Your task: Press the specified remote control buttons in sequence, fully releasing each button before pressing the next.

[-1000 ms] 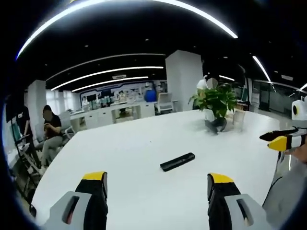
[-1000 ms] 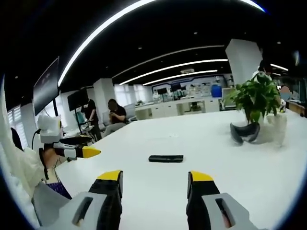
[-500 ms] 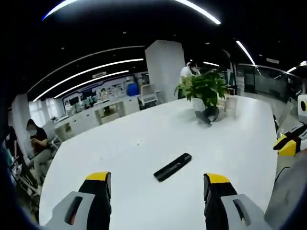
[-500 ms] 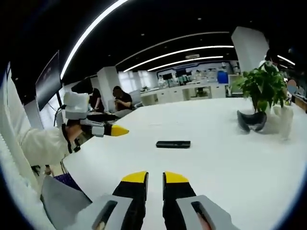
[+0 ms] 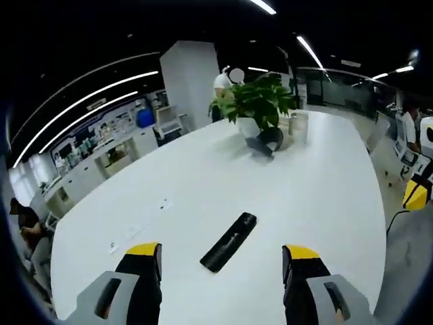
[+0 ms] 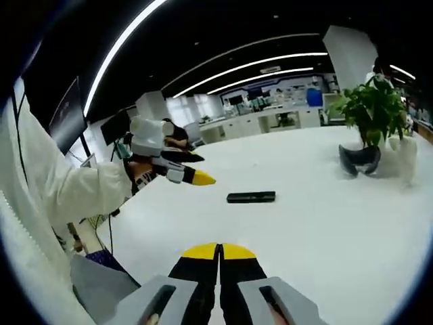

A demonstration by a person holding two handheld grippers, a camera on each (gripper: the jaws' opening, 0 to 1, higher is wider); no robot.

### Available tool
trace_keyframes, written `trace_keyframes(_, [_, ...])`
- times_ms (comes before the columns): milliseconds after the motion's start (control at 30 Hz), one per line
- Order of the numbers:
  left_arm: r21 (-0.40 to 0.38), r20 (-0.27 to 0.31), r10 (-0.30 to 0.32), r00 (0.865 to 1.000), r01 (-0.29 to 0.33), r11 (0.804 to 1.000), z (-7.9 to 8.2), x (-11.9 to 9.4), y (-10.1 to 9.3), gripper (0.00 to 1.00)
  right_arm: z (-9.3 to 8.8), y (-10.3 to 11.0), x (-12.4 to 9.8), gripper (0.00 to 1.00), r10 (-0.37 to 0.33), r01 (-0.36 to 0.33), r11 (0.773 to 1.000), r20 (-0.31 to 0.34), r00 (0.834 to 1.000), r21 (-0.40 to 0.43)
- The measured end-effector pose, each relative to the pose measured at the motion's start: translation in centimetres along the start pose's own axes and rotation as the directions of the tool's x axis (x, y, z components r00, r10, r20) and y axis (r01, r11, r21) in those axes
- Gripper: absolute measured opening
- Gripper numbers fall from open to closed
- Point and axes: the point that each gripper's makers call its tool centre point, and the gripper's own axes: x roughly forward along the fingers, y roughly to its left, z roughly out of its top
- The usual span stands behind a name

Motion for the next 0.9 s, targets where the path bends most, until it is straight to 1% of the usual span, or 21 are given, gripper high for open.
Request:
trace_keyframes(100, [0.027,-0.027,-0.035,0.999,0.035,0.999,-0.1,1.1,0.0,0.7,-0.2,0.9,0.7,0.0,0.031,-0.031,0.999,-0.03,0.999,0.01])
trace_keyframes(133, [0.037,-0.046,-0.052,0.998,0.054,0.998,-0.3,1.8,0.2,0.69,-0.2,1.0,0.7,0.0,0.034,-0.034,0.999,-0.033,0.999,0.009])
trace_keyframes(200, [0.053,-0.074,-0.083,0.994,0.087,0.995,-0.7,2.4,0.2,0.69,-0.1,1.6,1.0,0.0,0.047,-0.046,0.999,-0.041,0.998,0.002])
trace_keyframes(233, [0.06,-0.087,-0.109,0.99,0.115,0.992,-1.0,2.8,0.1,0.69,-0.1,1.9,1.1,0.0,0.052,-0.052,0.999,-0.044,0.998,-0.005])
trace_keyframes(267, [0.044,-0.126,-0.153,0.98,0.159,0.986,-1.6,3.1,-0.1,0.68,-0.1,2.0,1.2,0.0,0.054,-0.055,0.998,-0.048,0.997,-0.013])
trace_keyframes(300, [0.038,-0.145,-0.162,0.976,0.169,0.985,-1.9,3.3,-0.1,0.68,-0.1,2.1,1.3,0.0,0.054,-0.055,0.998,-0.053,0.997,-0.023])
trace_keyframes(333, [0.053,-0.157,-0.173,0.972,0.183,0.982,-2.1,3.7,0.0,0.68,-0.2,2.1,1.4,0.0,0.053,-0.055,0.998,-0.061,0.997,-0.035])
trace_keyframes(367, [0.068,-0.169,-0.177,0.97,0.191,0.979,-2.3,3.9,0.0,0.67,-0.2,2.1,1.4,0.0,0.055,-0.057,0.998,-0.061,0.997,-0.035])
trace_keyframes(400, [0.09,-0.204,-0.177,0.963,0.198,0.976,-2.9,4.2,0.3,0.66,-0.2,2.1,1.5,0.0,0.063,-0.065,0.998,-0.062,0.996,-0.027])
trace_keyframes(433, [0.095,-0.211,-0.179,0.961,0.203,0.975,-3.0,4.3,0.3,0.64,-0.2,2.2,1.5,0.0,0.067,-0.069,0.997,-0.064,0.996,-0.021])
trace_keyframes(467, [0.102,-0.231,-0.193,0.954,0.221,0.97,-3.4,4.8,0.3,0.63,-0.2,2.2,1.5,0.0,0.069,-0.07,0.997,-0.065,0.996,-0.017])
trace_keyframes(500, [0.102,-0.262,-0.215,0.941,0.249,0.963,-3.9,5.2,0.1,0.62,-0.2,2.2,1.5,0.0,0.07,-0.072,0.997,-0.067,0.995,-0.017])
trace_keyframes(600, [0.13,-0.299,-0.241,0.923,0.289,0.948,-4.6,6.3,0.0,0.61,-0.2,2.1,1.5,0.0,0.068,-0.069,0.997,-0.072,0.995,-0.019])
trace_keyframes(633, [0.152,-0.321,-0.249,0.914,0.309,0.939,-5.0,6.7,0.0,0.6,-0.3,2.0,1.5,0.0,0.067,-0.068,0.998,-0.073,0.995,-0.018])
trace_keyframes(667, [0.162,-0.322,-0.253,0.912,0.316,0.935,-5.0,7.1,0.0,0.59,-0.3,1.9,1.6,0.0,0.065,-0.066,0.998,-0.076,0.995,-0.016])
trace_keyframes(700, [0.159,-0.329,-0.259,0.908,0.324,0.933,-5.2,7.4,0.1,0.56,-0.4,1.7,1.6,0.0,0.064,-0.065,0.998,-0.079,0.995,-0.012])
trace_keyframes(733, [0.146,-0.34,-0.273,0.9,0.337,0.93,-5.5,8.0,0.1,0.53,-0.5,1.7,1.7,0.0,0.066,-0.067,0.998,-0.079,0.995,-0.007])
trace_keyframes(767, [0.114,-0.345,-0.291,0.892,0.348,0.93,-5.8,8.5,0.1,0.51,-0.4,1.7,1.7,0.0,0.073,-0.073,0.997,-0.079,0.994,0.003])
trace_keyframes(800, [0.077,-0.374,-0.323,0.869,0.376,0.923,-6.4,8.8,-0.1,0.52,-0.4,1.8,1.7,0.0,0.078,-0.078,0.997,-0.08,0.994,0.008])
trace_keyframes(867, [0.089,-0.377,-0.319,0.87,0.377,0.922,-6.4,9.4,0.4,0.53,-0.4,1.8,1.7,0.0,0.078,-0.078,0.997,-0.086,0.993,0.001])
trace_keyframes(900, [0.093,-0.377,-0.324,0.867,0.384,0.919,-6.4,9.5,0.4,0.52,-0.4,1.8,1.7,0.0,0.074,-0.075,0.997,-0.088,0.993,-0.012])
